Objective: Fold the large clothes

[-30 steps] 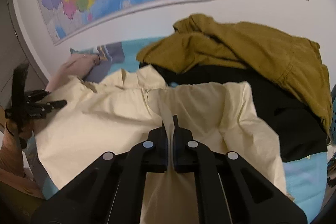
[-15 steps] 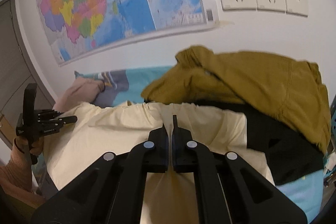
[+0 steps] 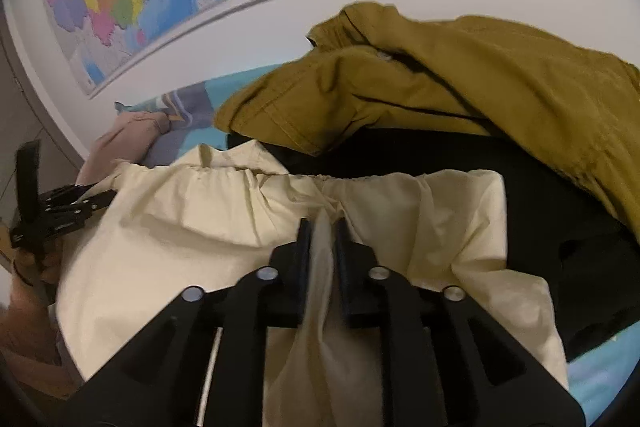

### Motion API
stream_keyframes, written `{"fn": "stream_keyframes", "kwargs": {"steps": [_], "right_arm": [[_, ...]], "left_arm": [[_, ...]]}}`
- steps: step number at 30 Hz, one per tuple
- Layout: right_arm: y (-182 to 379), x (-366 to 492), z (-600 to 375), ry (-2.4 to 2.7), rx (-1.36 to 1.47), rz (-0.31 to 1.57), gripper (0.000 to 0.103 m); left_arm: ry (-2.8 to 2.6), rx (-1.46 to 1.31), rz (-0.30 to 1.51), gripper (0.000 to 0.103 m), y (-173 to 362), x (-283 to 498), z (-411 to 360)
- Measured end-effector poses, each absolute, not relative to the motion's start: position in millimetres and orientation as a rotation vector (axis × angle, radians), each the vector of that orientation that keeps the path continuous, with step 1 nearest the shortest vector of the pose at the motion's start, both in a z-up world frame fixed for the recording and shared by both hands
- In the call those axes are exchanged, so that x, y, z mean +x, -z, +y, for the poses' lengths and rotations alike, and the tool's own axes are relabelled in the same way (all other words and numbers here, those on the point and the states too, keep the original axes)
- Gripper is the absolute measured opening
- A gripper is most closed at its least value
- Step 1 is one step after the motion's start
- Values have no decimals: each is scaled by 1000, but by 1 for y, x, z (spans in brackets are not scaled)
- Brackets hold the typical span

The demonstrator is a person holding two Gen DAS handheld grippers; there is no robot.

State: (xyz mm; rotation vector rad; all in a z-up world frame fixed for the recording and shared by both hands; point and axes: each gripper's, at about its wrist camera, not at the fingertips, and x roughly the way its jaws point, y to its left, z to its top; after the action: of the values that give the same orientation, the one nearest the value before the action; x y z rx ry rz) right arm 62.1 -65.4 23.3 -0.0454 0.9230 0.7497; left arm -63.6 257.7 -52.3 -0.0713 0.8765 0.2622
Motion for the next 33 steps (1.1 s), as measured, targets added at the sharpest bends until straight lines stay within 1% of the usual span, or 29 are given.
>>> {"fn": "stream_keyframes", "kwargs": {"steps": [2, 4, 5, 6, 7, 13, 15, 17, 20, 21, 24, 26, 28, 29, 33], "right_arm": [[-34, 50, -75, -765, -37, 893, 40], [-46, 37, -86, -779, -26, 868, 45], [-51, 30, -91, -781, -29, 854, 46], [-57, 21, -100, -787, -26, 834, 48], [-61, 15, -107, -800, -10, 828, 49], [-63, -15, -144, -792, 15, 814, 50], [-52, -11, -156, -752, 37, 830, 44], [-35, 2, -170, -686, 67, 870, 30], [-7, 26, -189, -626, 183, 932, 15], [-3, 30, -190, -609, 195, 940, 13], [1, 32, -189, -588, 207, 955, 15], [-4, 28, -187, -586, 197, 946, 20], [-17, 20, -186, -582, 181, 914, 24], [-22, 16, -187, -589, 181, 900, 28], [-57, -13, -180, -661, 152, 793, 36]], "left_arm": [[-266, -60, 867, 48, 49, -68, 255], [-270, -40, 850, 48, 43, -75, 251], [-272, -31, 843, 50, 41, -77, 249], [-273, -24, 833, 54, 39, -81, 247], [-273, -23, 825, 56, 37, -85, 245], [-275, -31, 820, 58, 37, -97, 244], [-280, -39, 833, 58, 42, -97, 247], [-293, -54, 847, 58, 47, -96, 252], [-296, -64, 846, 58, 48, -98, 253], [-299, -62, 844, 58, 47, -99, 252], [-307, -57, 843, 58, 45, -102, 252], [-310, -53, 841, 59, 43, -105, 251], [-318, -51, 839, 60, 41, -108, 252], [-319, -53, 838, 62, 40, -110, 252], [-318, -53, 836, 62, 39, -117, 251]]}}
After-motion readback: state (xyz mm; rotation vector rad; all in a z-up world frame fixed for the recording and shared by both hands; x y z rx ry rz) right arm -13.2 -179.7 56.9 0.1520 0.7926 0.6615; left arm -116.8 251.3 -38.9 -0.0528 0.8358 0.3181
